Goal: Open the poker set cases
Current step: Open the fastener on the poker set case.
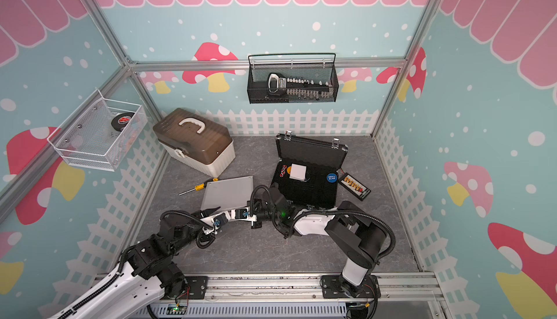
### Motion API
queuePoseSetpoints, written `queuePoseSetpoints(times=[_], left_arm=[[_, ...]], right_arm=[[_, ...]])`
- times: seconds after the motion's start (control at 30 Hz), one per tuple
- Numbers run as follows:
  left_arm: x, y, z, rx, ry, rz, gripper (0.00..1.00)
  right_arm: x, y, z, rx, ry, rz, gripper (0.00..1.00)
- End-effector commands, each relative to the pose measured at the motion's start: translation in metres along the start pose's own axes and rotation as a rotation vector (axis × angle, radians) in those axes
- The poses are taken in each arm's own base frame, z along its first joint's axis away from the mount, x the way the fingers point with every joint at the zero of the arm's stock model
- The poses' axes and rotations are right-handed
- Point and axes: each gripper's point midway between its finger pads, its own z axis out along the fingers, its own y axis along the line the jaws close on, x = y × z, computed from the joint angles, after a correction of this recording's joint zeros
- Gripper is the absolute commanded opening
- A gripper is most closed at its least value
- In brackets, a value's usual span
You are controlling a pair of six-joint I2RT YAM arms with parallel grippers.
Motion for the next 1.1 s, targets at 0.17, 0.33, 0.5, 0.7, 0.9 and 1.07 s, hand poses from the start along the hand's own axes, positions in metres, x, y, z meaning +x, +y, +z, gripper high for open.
queuePoseSetpoints(times=[0.17,0.33,0.5,0.7,0.9,1.07], left_arm=[[-0.036,-0.01,-0.034,0.121,-0.152,0.162,0.61],[-0.026,-0.039,-0.037,0.357,-0.06,0.202,0.62],[-0.023,-0.05,-0.035,0.482,0.005,0.207,0.62],[-0.018,-0.046,-0.018,0.439,0.022,0.245,0.63],[-0.027,-0.027,0.001,0.278,-0.038,0.287,0.66],[-0.029,-0.023,0.012,0.251,-0.042,0.317,0.66]], right_arm=[[-0.02,-0.01,-0.008,0.06,-0.013,-0.04,0.0],[-0.03,-0.021,-0.02,0.138,-0.036,-0.058,0.0],[-0.044,-0.031,-0.035,0.213,-0.062,-0.084,0.0],[-0.052,-0.032,-0.039,0.213,-0.077,-0.092,0.0],[-0.057,-0.026,-0.042,0.191,-0.099,-0.11,0.0],[-0.063,-0.024,-0.047,0.191,-0.114,-0.13,0.0]])
